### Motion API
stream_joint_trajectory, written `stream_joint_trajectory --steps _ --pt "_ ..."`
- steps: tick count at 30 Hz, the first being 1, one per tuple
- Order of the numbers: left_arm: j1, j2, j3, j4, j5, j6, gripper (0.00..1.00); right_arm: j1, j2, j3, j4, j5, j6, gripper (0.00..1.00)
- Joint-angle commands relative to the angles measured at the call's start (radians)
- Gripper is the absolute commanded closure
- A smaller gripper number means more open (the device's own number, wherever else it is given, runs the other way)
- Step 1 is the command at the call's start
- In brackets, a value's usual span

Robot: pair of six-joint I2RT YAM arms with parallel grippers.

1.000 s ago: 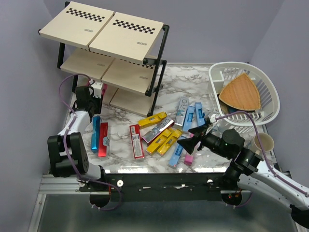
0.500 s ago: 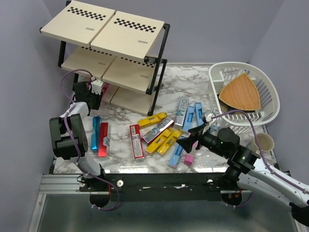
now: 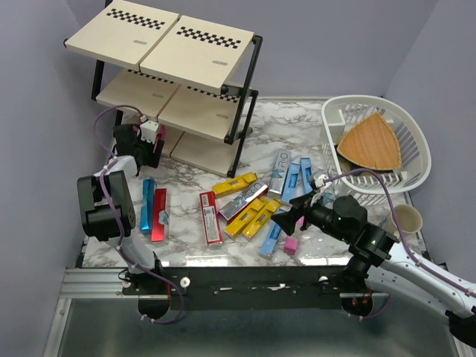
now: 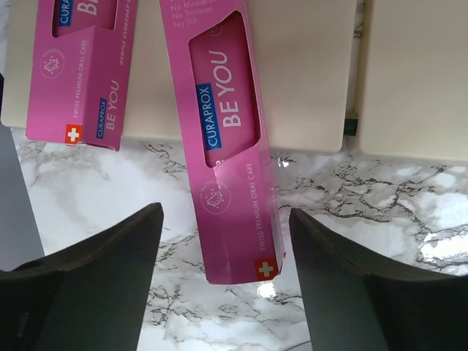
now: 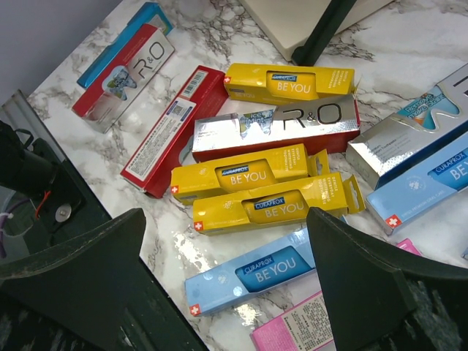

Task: Place and organize the toothpastes onto the shelf
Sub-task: Place the toothpaste on the shelf, then adjust the toothpaste on the shelf.

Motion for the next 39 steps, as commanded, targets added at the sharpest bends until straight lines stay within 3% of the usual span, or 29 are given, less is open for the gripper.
stream_joint_trajectory --steps 1,4,13,20,28,34,39 --pt "0.003 -0.059 -0.031 0.022 -0.018 -0.018 0.10 0.006 -0.003 -0.013 0.009 0.019 -0.011 0.00" --pt "0.003 -0.114 -0.072 0.029 -0.035 -0.058 0.01 0.006 -0.011 -0.013 0.006 0.016 -0.009 0.00" --pt "0.003 -0.285 -0.170 0.003 -0.101 -0.223 0.01 0.007 -0.035 -0.010 -0.002 0.007 -0.006 0.00" --pt "0.003 -0.427 -0.249 -0.067 -0.149 -0.501 0.01 0.006 -0.051 -0.007 -0.015 0.009 -0.008 0.00" --pt "0.023 -0.585 -0.342 -0.032 -0.210 -1.032 0.01 0.006 -0.002 0.027 -0.067 0.134 0.003 0.00" --pt "0.040 -0.529 -0.384 0.124 -0.181 -1.260 0.01 0.004 0.154 0.139 -0.107 0.284 0.023 0.00" --pt "0.097 -0.400 -0.379 0.326 0.032 -1.361 0.01 -0.026 0.345 0.356 -0.247 0.326 -0.031 0.00"
